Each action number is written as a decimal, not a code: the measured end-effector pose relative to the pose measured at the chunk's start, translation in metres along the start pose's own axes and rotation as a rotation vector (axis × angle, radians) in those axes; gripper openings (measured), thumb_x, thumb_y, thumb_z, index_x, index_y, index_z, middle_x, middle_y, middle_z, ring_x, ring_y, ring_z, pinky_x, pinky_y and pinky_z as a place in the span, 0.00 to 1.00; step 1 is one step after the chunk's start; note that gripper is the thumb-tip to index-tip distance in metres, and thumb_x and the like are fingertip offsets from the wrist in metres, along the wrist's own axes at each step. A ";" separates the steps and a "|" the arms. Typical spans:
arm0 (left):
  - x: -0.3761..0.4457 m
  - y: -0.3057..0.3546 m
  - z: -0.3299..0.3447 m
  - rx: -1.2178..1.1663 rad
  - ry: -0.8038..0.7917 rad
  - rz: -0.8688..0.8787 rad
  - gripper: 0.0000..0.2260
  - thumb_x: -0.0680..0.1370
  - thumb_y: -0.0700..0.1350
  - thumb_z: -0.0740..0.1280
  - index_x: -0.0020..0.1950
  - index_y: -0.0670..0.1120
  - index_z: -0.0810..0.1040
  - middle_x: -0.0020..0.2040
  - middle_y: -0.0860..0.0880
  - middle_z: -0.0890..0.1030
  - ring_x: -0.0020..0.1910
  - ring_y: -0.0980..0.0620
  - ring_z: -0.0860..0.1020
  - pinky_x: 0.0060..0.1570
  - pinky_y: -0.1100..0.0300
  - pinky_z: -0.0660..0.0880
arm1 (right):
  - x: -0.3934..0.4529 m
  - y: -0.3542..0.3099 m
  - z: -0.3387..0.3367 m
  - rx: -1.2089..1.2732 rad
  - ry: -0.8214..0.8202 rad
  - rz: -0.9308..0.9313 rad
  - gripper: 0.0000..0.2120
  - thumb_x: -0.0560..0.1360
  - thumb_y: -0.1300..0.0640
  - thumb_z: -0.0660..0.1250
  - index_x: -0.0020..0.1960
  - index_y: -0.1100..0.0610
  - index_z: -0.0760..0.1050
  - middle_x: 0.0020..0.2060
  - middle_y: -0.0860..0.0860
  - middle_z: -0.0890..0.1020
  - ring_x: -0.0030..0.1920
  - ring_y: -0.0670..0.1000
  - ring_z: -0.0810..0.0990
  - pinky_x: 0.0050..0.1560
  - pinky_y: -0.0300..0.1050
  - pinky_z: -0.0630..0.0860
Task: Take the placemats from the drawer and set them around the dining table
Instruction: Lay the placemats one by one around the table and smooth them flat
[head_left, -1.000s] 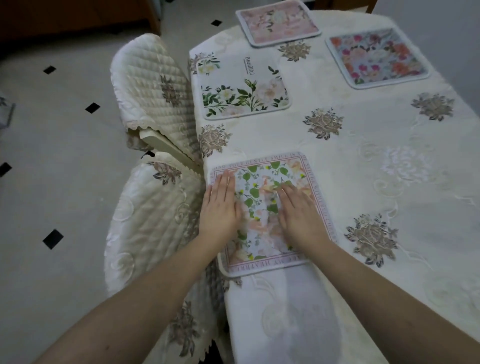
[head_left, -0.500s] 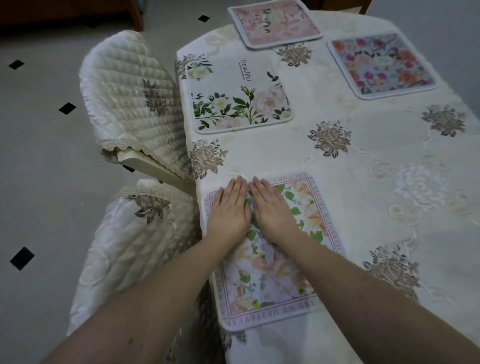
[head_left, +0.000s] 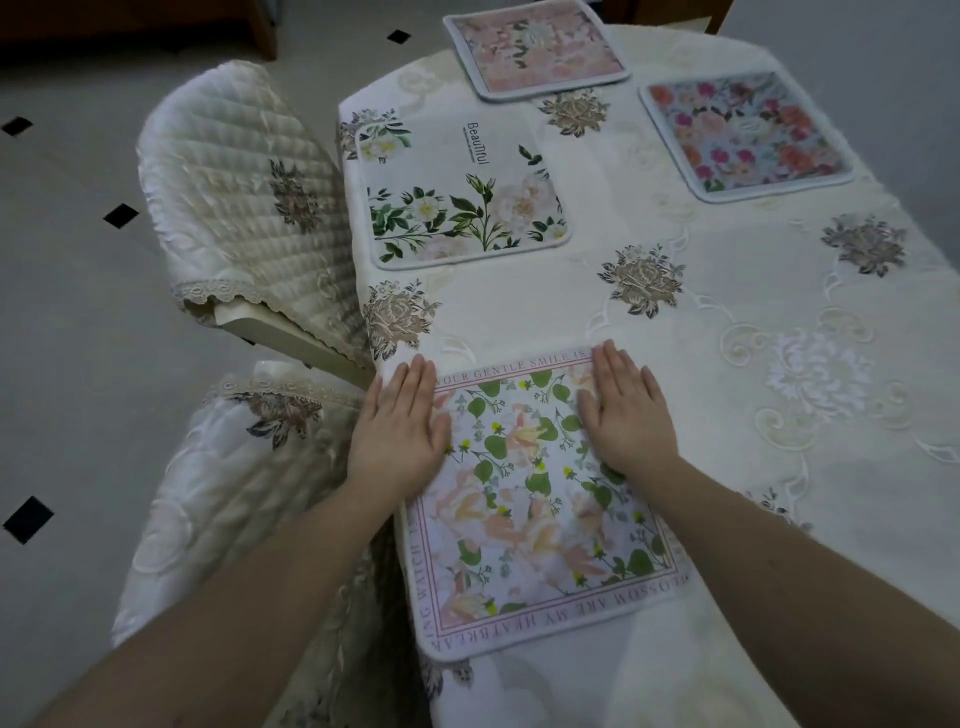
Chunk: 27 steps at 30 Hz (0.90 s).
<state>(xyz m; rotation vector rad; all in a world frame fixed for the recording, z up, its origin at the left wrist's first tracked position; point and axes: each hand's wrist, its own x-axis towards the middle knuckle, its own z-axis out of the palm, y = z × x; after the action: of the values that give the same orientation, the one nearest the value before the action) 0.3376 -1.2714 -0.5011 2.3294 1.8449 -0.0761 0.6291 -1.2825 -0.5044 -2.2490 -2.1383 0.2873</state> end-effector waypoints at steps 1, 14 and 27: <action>0.001 -0.005 -0.003 0.031 -0.016 -0.001 0.30 0.80 0.58 0.37 0.80 0.47 0.41 0.81 0.50 0.43 0.79 0.54 0.40 0.72 0.55 0.27 | -0.002 0.006 -0.003 -0.008 -0.007 0.020 0.34 0.79 0.41 0.36 0.80 0.56 0.48 0.80 0.51 0.52 0.79 0.49 0.49 0.78 0.49 0.42; -0.085 0.076 0.024 -0.137 0.060 0.026 0.26 0.81 0.52 0.52 0.78 0.43 0.62 0.79 0.46 0.60 0.78 0.48 0.59 0.76 0.48 0.51 | -0.089 -0.093 0.030 0.096 0.046 -0.104 0.27 0.81 0.50 0.49 0.78 0.57 0.58 0.78 0.51 0.59 0.78 0.50 0.56 0.75 0.50 0.50; -0.094 0.036 0.024 -0.108 0.029 -0.021 0.28 0.81 0.57 0.44 0.81 0.49 0.50 0.81 0.50 0.50 0.79 0.52 0.49 0.77 0.49 0.44 | -0.103 0.014 0.007 0.029 0.005 0.092 0.31 0.80 0.43 0.39 0.80 0.55 0.52 0.79 0.51 0.55 0.79 0.51 0.52 0.77 0.49 0.45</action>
<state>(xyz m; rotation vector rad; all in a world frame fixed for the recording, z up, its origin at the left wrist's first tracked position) 0.3518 -1.3733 -0.5078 2.2506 1.8381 0.0540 0.6377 -1.3860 -0.5018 -2.3330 -2.0177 0.3125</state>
